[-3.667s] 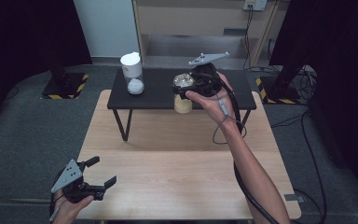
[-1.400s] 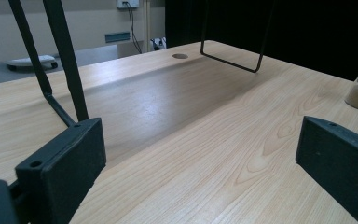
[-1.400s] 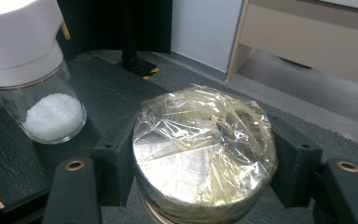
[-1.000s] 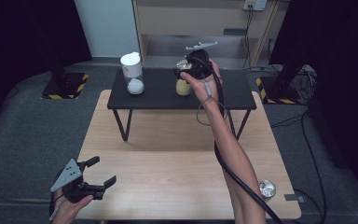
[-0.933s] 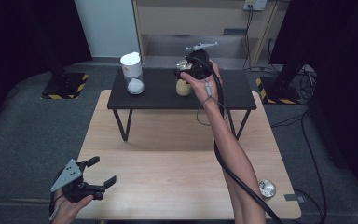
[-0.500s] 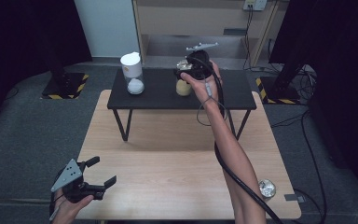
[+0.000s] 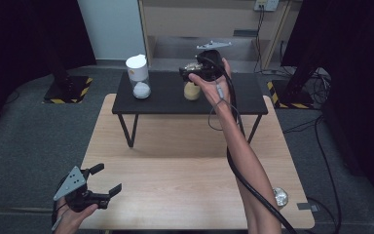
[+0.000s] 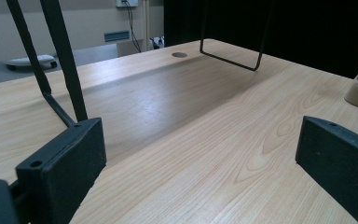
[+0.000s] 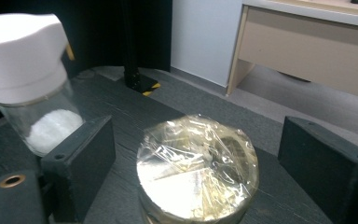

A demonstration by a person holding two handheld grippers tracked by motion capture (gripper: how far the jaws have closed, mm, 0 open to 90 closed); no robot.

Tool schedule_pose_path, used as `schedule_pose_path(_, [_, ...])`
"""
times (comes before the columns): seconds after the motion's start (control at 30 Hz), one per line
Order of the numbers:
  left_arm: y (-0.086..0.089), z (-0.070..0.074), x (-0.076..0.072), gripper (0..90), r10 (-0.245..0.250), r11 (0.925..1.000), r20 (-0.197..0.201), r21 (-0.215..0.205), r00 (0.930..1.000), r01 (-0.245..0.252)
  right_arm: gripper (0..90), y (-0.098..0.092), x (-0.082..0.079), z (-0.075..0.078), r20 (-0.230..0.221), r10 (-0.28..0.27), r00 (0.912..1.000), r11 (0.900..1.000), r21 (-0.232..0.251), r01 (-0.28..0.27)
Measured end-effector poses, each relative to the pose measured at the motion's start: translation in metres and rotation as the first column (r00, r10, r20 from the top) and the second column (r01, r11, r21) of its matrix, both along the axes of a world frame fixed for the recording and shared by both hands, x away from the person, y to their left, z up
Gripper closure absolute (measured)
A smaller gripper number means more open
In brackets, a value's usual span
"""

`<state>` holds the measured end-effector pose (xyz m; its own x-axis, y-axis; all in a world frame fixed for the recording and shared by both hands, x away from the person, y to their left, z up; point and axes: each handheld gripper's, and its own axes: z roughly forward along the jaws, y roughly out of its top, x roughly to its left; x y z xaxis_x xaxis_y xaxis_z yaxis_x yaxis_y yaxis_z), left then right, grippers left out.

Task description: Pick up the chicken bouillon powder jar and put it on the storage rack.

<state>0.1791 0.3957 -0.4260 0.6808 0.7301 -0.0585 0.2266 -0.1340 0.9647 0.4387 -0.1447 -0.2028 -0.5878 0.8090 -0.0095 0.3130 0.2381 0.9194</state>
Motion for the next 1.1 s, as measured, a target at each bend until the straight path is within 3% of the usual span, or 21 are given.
schedule_pose_path(0.67, [-0.001, 0.000, 0.000, 0.8, -0.002, 1.0000, 0.001, 0.002, 1.0000, 0.002, 9.4, -0.022, -0.035, 0.038, 0.085, 0.055, 0.9948, 0.998, 0.038, -0.058])
schedule_pose_path(0.97, [-0.001, 0.000, 0.000, 0.8, -0.003, 1.0000, 0.000, 0.005, 1.0000, 0.003, 8.1, -0.036, -0.058, 0.047, 0.112, 0.133, 0.9848, 0.989, 0.049, -0.139])
schedule_pose_path(1.1, [-0.001, 0.000, 0.000, 0.8, -0.004, 1.0000, -0.001, 0.006, 1.0000, 0.004, 8.2, -0.041, -0.071, 0.047, 0.132, 0.181, 0.9747, 0.982, 0.032, -0.186])
